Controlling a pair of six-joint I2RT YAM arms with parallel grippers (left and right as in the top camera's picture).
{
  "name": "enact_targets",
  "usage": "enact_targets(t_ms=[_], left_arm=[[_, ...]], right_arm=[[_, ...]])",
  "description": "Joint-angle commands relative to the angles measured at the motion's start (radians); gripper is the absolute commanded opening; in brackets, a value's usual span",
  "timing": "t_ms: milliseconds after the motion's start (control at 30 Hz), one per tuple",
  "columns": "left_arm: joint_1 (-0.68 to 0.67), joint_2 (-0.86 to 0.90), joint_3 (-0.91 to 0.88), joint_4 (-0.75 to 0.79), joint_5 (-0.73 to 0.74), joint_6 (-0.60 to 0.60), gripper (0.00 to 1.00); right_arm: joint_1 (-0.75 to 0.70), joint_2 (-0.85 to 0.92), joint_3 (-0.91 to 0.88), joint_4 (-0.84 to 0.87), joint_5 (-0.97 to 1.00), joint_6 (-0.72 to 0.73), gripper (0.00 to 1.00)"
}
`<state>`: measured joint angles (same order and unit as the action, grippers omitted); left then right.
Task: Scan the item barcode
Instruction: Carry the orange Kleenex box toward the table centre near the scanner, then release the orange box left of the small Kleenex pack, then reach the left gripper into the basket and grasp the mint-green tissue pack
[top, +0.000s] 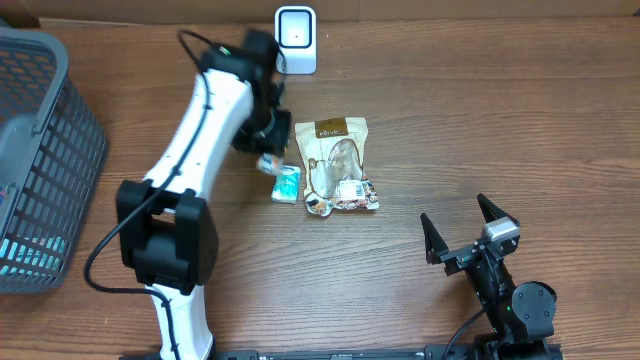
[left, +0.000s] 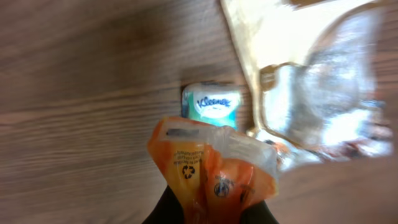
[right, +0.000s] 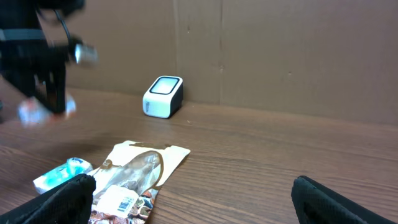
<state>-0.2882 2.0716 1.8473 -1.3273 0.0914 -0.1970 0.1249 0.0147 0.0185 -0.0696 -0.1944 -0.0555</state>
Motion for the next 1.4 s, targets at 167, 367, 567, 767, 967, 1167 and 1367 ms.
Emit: enact_targets(t_ms=[167, 367, 567, 767, 967, 1167, 1367], left_arm=[[0.016, -0.003, -0.225, 0.179, -0.112, -0.133, 0.04], [0.028, -0.003, -0.292, 0.258, -0.124, -0.133, 0.24], [0.025, -0.005, -0.303, 0.264, -0.101, -0.132, 1.00], [0.035, -0.064, -0.171, 0.194, -0.049, -0.132, 1.00], [0.124, -0.223, 0.142, 0.037, -0.058, -0.087, 1.00], [0.311, -0.340, 0.315, -0.058, -0.058, -0.087, 1.00], [0.638, -0.387, 0.326, -0.132, -0.058, -0.088, 1.00]], right_arm=[[0.004, -0.012, -0.011, 0.005, 0.009, 0.002, 1.00], [0.004, -0.012, -0.011, 0.005, 0.009, 0.002, 1.00], [0.004, -0.012, -0.011, 0.005, 0.009, 0.002, 1.00], [0.004, -0.012, -0.011, 0.005, 0.008, 0.002, 1.00], [0.004, -0.012, -0.011, 0.005, 0.008, 0.002, 1.00], [0.004, -0.012, -0.011, 0.005, 0.008, 0.002, 1.00], [0.004, -0.012, -0.011, 0.005, 0.009, 0.002, 1.00]])
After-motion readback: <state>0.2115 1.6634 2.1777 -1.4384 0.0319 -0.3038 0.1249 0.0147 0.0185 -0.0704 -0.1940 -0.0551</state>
